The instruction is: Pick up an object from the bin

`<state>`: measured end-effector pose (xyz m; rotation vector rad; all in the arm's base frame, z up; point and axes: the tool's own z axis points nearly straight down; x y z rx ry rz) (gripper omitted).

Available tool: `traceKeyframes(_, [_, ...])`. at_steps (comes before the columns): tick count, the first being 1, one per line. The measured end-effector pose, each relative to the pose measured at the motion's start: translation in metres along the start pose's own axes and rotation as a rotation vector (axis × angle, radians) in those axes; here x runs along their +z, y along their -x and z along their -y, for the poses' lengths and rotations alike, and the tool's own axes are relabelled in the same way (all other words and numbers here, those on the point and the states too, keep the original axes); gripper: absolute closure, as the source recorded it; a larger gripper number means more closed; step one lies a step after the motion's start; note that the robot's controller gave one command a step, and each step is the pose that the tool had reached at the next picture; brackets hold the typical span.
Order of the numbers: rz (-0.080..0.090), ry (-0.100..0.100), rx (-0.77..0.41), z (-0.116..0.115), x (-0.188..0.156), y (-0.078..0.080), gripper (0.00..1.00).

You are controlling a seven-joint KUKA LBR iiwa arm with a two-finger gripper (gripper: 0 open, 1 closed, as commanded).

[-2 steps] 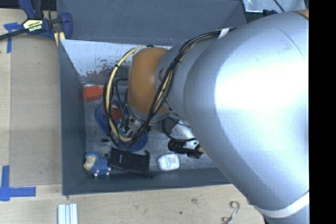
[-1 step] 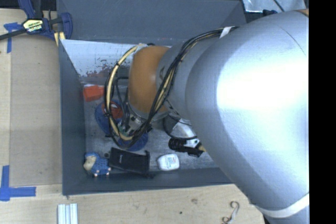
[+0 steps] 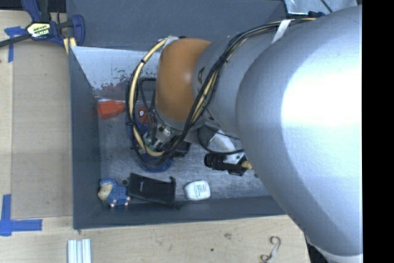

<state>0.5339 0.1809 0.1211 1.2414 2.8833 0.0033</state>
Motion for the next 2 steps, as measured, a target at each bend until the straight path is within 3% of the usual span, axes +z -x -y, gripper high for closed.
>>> traceKeyframes(1, [0.000,0.000,-0.003,0.000,-0.049,0.001,1.00])
traceKeyframes(2, [0.000,0.001,-0.007,-0.001,-0.073,0.002,1.00])
